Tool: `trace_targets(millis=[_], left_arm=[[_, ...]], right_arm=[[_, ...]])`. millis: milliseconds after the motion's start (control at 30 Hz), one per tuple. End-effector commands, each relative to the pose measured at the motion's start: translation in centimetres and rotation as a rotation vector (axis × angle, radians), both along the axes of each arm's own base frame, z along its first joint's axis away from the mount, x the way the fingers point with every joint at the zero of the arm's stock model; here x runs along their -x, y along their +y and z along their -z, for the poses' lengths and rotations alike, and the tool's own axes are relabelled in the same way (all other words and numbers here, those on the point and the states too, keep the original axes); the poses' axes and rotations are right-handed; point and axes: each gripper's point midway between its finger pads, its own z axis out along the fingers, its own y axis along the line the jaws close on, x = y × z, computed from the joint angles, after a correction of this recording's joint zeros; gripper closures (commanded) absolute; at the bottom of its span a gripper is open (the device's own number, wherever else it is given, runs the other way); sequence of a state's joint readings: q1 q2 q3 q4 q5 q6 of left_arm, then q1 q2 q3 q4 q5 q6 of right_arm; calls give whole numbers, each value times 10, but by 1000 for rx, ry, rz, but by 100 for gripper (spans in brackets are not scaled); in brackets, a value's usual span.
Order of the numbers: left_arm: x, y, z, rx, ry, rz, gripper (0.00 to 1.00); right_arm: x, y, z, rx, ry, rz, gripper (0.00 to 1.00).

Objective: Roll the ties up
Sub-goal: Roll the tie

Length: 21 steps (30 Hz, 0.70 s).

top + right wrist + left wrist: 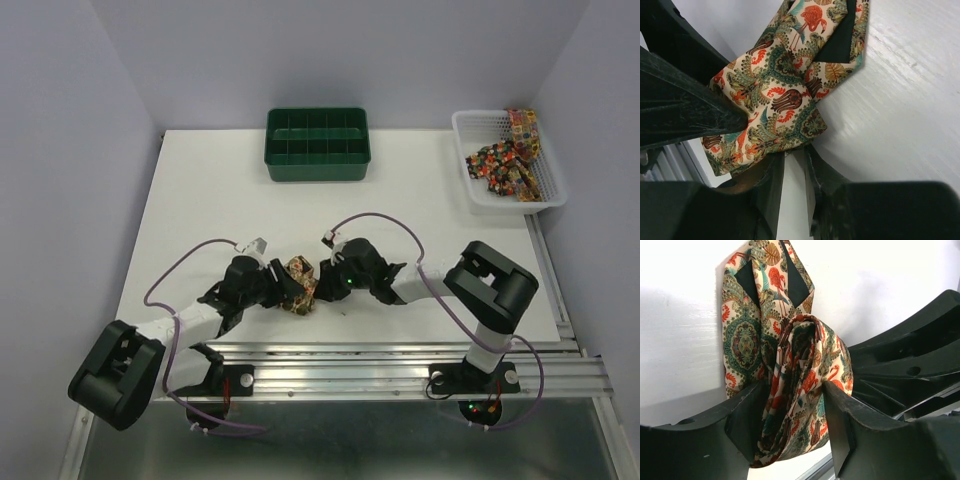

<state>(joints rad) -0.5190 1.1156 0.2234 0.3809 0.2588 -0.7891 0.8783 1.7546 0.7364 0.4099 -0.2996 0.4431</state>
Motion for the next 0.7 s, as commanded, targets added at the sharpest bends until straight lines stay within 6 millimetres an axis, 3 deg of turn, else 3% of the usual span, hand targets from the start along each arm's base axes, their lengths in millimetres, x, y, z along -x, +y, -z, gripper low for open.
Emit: trace_targets(millis=[0,167,267,433,667], left_arm=[[2,0,-3,53,-1,-23,39],[5,5,5,74,38,-71,39],[7,5,6,93,42,-85,39],[8,6,2,137,47,-119,40],[5,15,4,144,30,-191,42]], right_arm=[[6,27,-22,-161,36,-26,72],[12,40,-26,-225,75,-28,72],[10,40,-20,-224,94,8,72],[9,41,-26,-303,133,80,72],[32,61,-36,-396,174,28,72]])
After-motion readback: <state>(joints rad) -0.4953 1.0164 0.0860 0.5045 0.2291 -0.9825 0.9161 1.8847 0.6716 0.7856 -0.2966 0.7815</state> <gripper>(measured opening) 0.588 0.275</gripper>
